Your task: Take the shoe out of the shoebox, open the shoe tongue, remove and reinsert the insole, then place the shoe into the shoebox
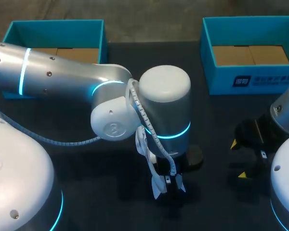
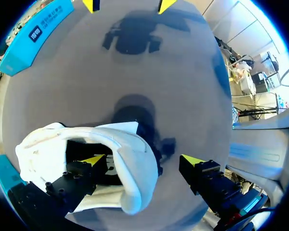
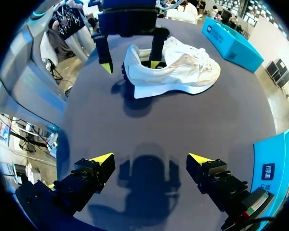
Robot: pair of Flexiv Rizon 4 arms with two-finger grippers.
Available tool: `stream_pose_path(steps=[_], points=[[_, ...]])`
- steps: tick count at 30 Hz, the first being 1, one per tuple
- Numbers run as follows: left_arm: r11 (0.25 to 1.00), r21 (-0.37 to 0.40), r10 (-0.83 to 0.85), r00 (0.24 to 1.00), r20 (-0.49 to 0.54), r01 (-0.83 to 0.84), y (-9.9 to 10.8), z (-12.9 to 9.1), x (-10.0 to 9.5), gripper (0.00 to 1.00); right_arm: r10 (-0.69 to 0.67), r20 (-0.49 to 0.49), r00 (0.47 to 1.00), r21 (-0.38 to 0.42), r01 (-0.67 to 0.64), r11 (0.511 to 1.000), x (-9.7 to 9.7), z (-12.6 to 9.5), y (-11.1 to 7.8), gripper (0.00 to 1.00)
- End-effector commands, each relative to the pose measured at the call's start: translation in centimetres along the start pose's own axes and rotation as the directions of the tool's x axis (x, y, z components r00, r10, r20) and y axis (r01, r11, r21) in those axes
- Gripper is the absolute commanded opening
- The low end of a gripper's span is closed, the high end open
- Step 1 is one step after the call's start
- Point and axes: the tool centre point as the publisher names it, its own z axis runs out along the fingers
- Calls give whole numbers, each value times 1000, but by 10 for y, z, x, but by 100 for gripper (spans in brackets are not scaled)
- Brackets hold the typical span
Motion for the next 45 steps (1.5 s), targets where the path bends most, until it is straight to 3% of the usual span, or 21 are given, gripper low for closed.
stream_pose_path(steps=[1,18,27,30,31,32,38,45], points=[[1000,-13,-12,1000,11,12,-8,16,2,100,1,4,1000,6,-1,1000,2,0,1,100],[996,-25,-78,995,66,80,-7,11,1,96,1,4,1000,6,-1,1000,2,0,1,100],[997,-18,-76,993,91,78,-3,7,3,47,1,4,1000,6,-1,1000,2,0,1,100],[996,-26,-80,992,95,83,-2,8,3,36,1,4,1000,6,-1,1000,2,0,1,100],[996,-30,-81,992,96,84,-1,9,3,23,1,4,1000,6,-1,1000,2,0,1,100],[996,-31,-82,992,96,85,-1,9,3,1,1,4,1000,6,-1,1000,2,0,1,100],[995,-29,-87,991,100,91,6,4,1,0,1,4,1000,6,-1,1000,2,0,1,100],[998,-23,-51,989,138,54,24,-27,-14,0,1,4,1000,6,-1,1000,2,0,1,100]])
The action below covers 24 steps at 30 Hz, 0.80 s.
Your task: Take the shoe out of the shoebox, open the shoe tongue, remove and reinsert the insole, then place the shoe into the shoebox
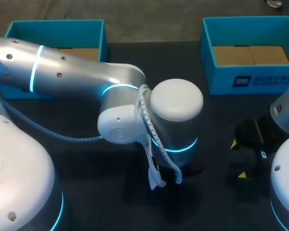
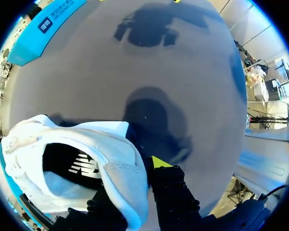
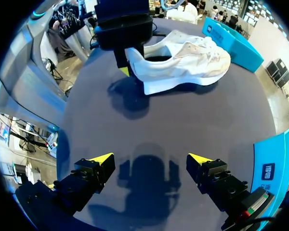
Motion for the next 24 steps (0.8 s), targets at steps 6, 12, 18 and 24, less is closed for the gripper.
stream_pose_path(steps=[6,12,18,24], points=[[998,1,66,998,17,-66,36,-60,-38,0,1,4,1000,6,-1,1000,2,0,1,100],[991,7,135,991,13,-135,53,-107,-73,0,1,4,1000,6,-1,1000,2,0,1,100],[986,43,162,987,-2,-161,71,-149,-114,0,1,4,1000,6,-1,1000,2,0,1,100],[972,65,227,974,-10,-226,93,-193,-158,0,1,4,1000,6,-1,1000,2,0,1,100]])
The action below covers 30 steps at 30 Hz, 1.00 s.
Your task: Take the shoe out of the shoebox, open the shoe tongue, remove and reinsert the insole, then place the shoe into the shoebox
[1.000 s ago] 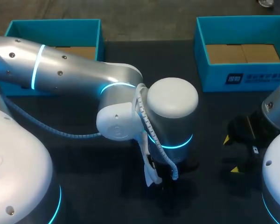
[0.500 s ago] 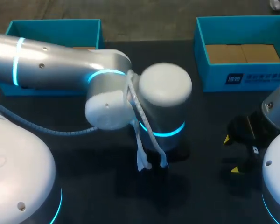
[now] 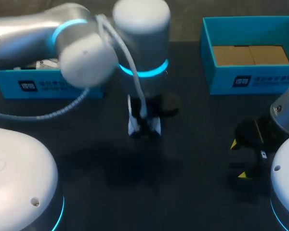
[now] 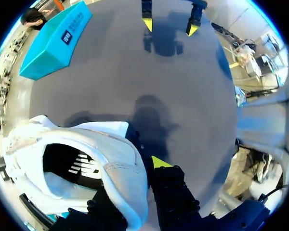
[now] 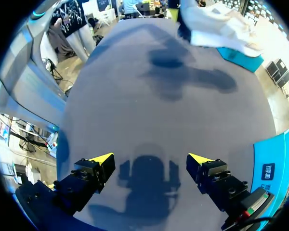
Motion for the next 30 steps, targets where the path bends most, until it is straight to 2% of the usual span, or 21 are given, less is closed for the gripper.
stream_pose_path(steps=[1,7,12,15,18,21,30], points=[[996,69,62,998,-25,-60,63,-73,-29,0,1,4,1000,6,-1,1000,2,0,1,100],[995,66,74,997,-36,-72,103,-107,-78,0,1,4,1000,6,-1,1000,2,0,1,100],[997,-3,81,996,-25,-81,135,-131,-115,0,1,4,1000,6,-1,1000,2,0,1,100],[996,-18,83,996,-27,-84,155,-142,-135,0,1,4,1000,6,-1,1000,2,0,1,100],[998,-36,54,998,-18,-55,178,-149,-158,0,1,4,1000,6,-1,1000,2,0,1,100],[997,-19,69,997,-29,-70,201,-155,-177,0,1,4,1000,6,-1,1000,2,0,1,100],[999,-18,42,998,-50,-43,271,-160,-235,0,1,4,1000,6,-1,1000,2,0,1,100]])
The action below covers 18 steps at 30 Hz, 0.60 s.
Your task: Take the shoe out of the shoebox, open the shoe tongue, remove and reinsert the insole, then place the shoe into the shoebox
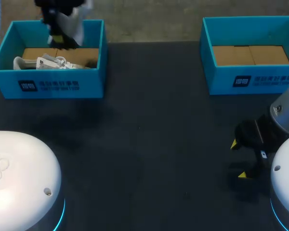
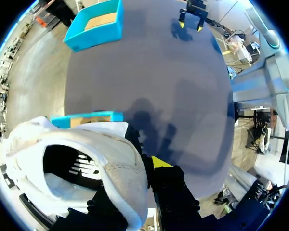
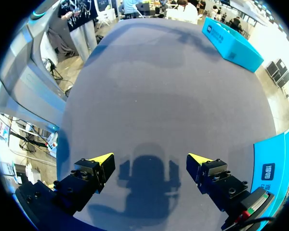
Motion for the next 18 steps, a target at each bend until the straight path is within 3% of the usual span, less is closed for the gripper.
stream_pose_path(steps=[1,3,18], points=[[1000,30,-10,999,-37,11,48,-4,-26,0,1,4,1000,6,-1,1000,2,0,1,100],[999,29,-19,999,-44,20,63,-7,-37,0,1,4,1000,6,-1,1000,2,0,1,100],[999,29,-19,999,-44,20,63,-7,-37,0,1,4,1000,6,-1,1000,2,0,1,100]])
